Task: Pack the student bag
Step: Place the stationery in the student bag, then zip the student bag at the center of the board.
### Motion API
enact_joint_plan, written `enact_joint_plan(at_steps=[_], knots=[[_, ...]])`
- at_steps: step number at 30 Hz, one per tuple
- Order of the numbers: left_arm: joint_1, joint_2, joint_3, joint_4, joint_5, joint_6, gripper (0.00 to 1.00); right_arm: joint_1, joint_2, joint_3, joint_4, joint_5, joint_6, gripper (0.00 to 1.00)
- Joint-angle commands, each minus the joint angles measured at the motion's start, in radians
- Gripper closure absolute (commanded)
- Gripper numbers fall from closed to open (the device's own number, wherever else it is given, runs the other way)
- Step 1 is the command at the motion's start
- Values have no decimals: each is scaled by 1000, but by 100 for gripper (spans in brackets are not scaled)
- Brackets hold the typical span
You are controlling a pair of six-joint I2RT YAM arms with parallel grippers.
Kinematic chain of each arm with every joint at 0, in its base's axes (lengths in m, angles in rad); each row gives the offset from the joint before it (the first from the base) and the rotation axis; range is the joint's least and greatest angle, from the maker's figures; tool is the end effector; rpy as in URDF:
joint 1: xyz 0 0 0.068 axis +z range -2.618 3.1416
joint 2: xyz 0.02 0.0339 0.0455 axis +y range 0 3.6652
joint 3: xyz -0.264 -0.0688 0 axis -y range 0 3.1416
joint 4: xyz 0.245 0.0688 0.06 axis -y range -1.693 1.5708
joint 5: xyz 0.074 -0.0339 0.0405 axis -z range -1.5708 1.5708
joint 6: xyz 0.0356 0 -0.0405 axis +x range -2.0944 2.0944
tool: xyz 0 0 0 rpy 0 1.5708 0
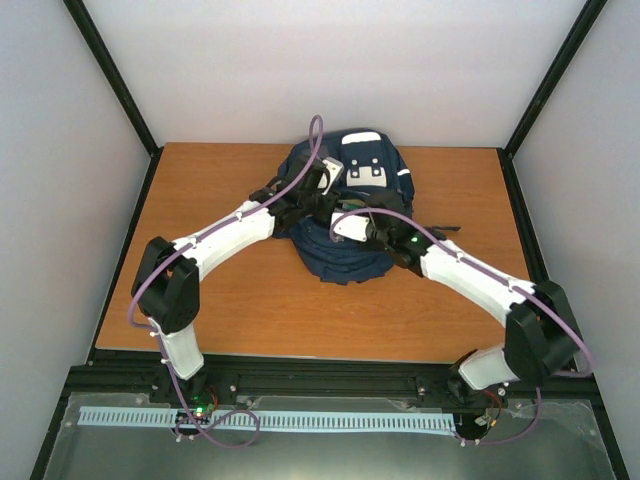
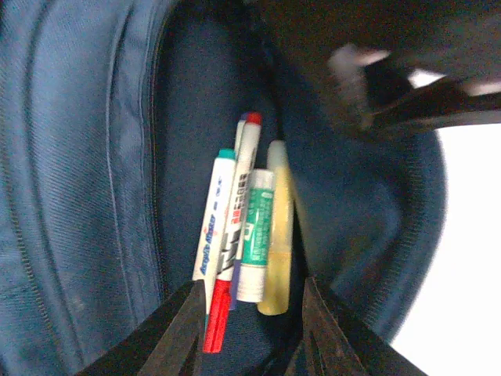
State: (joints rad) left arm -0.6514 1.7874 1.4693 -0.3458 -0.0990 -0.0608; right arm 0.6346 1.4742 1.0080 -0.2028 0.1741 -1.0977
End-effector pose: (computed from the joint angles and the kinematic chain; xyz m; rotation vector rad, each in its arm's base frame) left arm 0.3317 -0.2484 0.2843 0.6014 2.1633 -0.2771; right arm 0.2661 0.1883 0.2521 -1.6625 1.5391 -0.4438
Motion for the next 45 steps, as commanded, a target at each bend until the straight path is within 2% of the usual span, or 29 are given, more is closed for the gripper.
enact_joint_plan(at_steps=[1, 8, 14, 17, 26, 30, 32, 35, 40, 45], knots=[[14, 2, 14, 36, -1, -34, 53, 3, -124, -13, -100, -106, 114, 66], [13, 24, -9, 14, 76, -74, 53, -25, -258, -17, -244, -188, 214, 65], [8, -39, -106, 3, 148, -116, 52, -163, -273, 3, -229, -316, 293, 53], [2, -112, -209, 25, 163, -138, 50, -210, -222, 11, -230, -361, 291, 50], [-4, -410, -540, 86, 169, -193, 43, -207, -101, -25, -181, -432, 221, 47], [-2, -495, -622, 95, 88, -218, 40, -190, -75, 3, -170, -465, 266, 46], [1, -491, -633, 98, 40, -216, 41, -161, -61, 9, -157, -463, 280, 46], [6, -485, -668, 180, -11, -210, 51, -127, -6, 32, -145, -468, 323, 46], [31, -447, -753, 322, -71, -187, 52, -101, 63, 39, -144, -443, 368, 46], [33, -337, -673, 290, -42, -115, 51, -101, 58, 31, -127, -404, 404, 46]])
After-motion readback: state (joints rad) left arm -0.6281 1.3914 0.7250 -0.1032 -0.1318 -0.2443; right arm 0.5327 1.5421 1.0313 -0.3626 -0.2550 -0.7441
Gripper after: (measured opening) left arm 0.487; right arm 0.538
